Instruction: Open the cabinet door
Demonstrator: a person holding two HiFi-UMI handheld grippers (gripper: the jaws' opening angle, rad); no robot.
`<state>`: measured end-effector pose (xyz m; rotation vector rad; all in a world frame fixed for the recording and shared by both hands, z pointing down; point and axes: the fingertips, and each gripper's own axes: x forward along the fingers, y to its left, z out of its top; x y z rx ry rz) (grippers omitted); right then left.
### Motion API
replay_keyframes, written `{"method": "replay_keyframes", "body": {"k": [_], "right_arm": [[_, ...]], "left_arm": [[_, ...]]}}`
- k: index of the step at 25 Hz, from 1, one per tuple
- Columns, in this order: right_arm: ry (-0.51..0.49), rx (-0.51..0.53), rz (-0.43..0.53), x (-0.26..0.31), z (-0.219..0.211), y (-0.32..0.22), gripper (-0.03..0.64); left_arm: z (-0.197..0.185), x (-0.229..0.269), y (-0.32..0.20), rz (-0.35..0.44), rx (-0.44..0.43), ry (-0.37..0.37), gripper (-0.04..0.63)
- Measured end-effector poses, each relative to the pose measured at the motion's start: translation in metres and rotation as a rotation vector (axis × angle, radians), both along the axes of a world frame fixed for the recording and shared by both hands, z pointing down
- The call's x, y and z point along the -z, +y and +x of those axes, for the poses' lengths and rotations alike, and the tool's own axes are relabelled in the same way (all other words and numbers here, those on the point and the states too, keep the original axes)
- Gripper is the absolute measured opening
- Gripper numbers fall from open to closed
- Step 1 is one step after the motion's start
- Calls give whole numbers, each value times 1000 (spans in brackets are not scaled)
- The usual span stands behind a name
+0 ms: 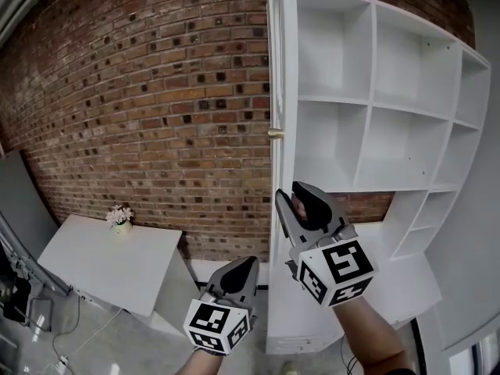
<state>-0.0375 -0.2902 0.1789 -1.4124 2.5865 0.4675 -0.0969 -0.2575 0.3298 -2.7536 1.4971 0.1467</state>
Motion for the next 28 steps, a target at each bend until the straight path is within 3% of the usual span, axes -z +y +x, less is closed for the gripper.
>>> {"method": "replay_keyframes", "body": {"k": [12, 28], "right_arm": [[-10, 53, 13, 1, -10, 9, 86], [-40, -8, -65, -39, 43, 25, 33]], "left_arm": [[-11, 1, 7, 4, 10, 7, 6], [-7, 8, 21, 12, -9, -1, 6]]}}
